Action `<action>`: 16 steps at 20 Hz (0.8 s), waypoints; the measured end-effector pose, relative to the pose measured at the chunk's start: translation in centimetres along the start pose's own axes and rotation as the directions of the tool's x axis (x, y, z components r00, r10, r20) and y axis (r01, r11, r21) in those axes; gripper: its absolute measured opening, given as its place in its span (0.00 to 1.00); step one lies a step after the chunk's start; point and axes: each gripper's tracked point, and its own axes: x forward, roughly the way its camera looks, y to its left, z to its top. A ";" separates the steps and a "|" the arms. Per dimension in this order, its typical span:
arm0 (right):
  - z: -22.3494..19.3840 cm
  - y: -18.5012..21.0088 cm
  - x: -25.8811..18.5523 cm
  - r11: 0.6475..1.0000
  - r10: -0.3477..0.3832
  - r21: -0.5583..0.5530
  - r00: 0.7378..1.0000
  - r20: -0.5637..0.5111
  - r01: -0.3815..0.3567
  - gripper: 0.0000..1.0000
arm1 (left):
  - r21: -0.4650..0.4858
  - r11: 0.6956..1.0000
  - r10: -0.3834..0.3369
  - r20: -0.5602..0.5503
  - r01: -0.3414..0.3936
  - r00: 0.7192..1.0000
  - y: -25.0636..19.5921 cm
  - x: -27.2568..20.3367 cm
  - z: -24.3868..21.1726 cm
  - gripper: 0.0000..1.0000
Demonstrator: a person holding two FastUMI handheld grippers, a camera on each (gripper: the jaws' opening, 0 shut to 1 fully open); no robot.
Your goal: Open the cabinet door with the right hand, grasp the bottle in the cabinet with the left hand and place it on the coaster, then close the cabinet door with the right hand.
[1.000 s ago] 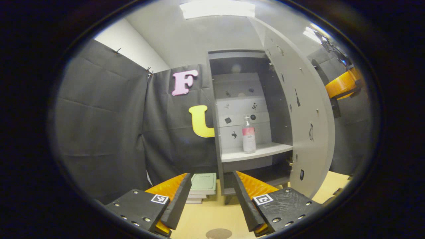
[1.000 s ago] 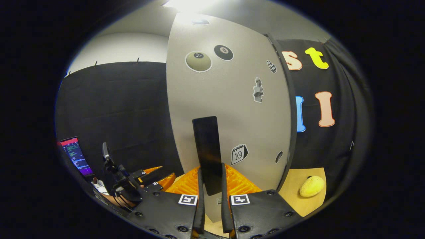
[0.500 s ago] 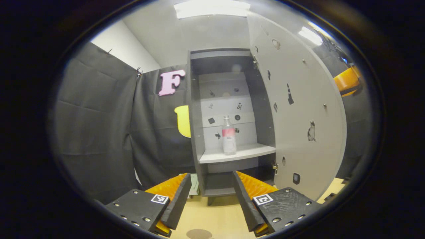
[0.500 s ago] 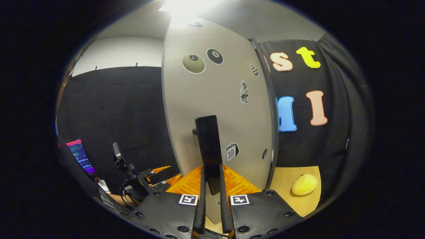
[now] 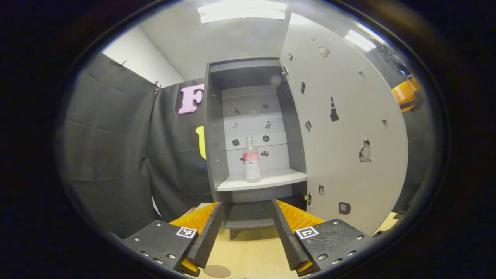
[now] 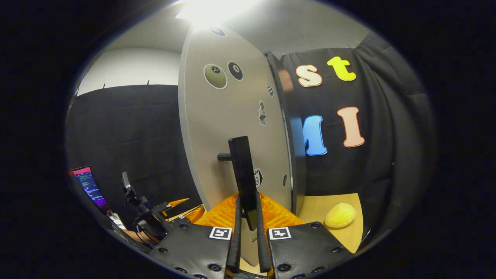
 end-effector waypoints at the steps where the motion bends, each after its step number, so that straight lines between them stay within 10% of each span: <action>1: 0.0 0.0 0.1 1.000 0.007 0.001 1.000 0.004 -0.007 0.20 | 0.003 1.000 0.007 0.002 -0.007 1.000 -0.3 -0.3 0.2 0.74; 8: 0.6 0.6 -0.7 0.996 0.086 -0.008 0.995 0.045 -0.086 0.18 | 0.034 0.999 0.036 0.021 -0.037 0.999 -0.8 -0.8 2.5 0.74; 13: 1.1 -3.4 -2.0 0.996 -0.081 -0.035 0.992 0.101 0.085 0.14 | 0.012 1.000 -0.009 0.029 0.009 1.000 -1.4 3.0 5.0 0.75; 16: 0.5 -6.2 -2.7 0.974 -0.212 -0.054 0.972 0.100 0.218 0.46 | -0.011 0.999 -0.050 0.025 0.050 0.998 -1.9 6.9 5.7 0.75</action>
